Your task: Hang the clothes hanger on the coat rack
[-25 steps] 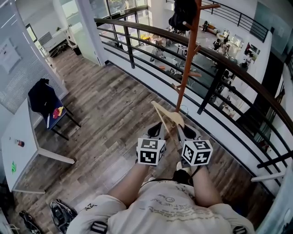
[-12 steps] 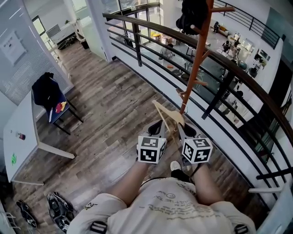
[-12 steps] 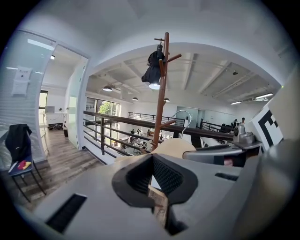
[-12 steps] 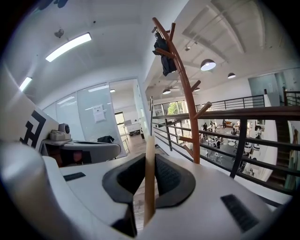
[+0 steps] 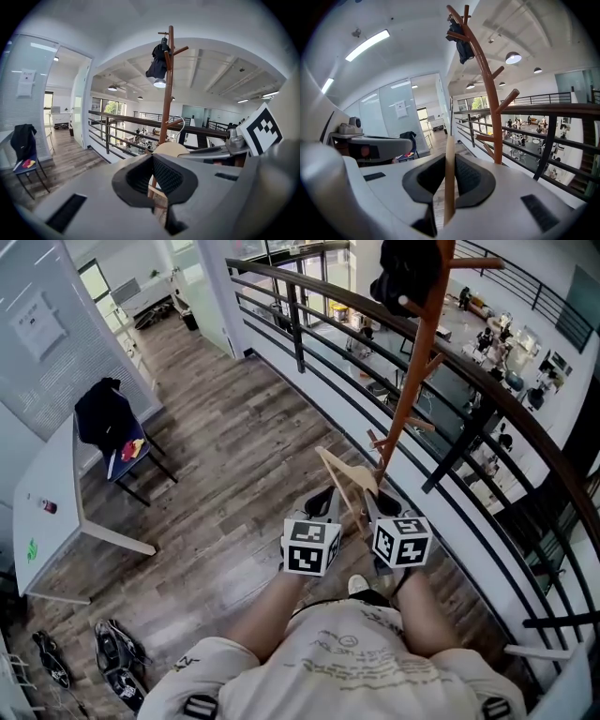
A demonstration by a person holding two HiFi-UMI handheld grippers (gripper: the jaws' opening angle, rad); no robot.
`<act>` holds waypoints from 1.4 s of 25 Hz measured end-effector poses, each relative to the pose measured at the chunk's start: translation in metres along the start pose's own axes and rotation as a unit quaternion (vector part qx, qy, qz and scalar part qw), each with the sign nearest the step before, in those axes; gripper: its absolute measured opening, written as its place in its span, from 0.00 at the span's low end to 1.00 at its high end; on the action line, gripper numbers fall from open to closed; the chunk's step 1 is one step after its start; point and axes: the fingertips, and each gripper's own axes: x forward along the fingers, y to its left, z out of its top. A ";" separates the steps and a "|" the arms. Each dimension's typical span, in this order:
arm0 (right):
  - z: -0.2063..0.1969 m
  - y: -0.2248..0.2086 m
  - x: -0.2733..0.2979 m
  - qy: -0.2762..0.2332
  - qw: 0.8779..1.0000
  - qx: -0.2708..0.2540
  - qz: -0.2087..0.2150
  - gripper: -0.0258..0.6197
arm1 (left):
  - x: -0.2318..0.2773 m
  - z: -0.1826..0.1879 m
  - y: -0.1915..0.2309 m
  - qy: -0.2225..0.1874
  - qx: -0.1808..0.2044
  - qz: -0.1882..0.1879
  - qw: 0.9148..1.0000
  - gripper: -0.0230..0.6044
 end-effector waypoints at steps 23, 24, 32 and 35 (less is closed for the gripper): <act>-0.029 -0.061 0.074 0.082 0.996 0.003 0.029 0.12 | 0.058 -0.005 0.016 0.033 -0.033 0.051 0.998 0.04; -0.031 -0.063 0.075 0.085 0.996 0.003 0.029 0.12 | 0.060 -0.004 0.015 0.033 -0.033 0.052 0.998 0.04; -0.041 -0.089 0.089 0.106 0.994 0.001 0.023 0.12 | 0.081 -0.002 0.013 0.040 -0.039 0.061 0.997 0.04; -0.043 -0.100 0.096 0.113 0.993 0.000 0.019 0.12 | 0.091 -0.002 0.014 0.043 -0.043 0.064 0.996 0.04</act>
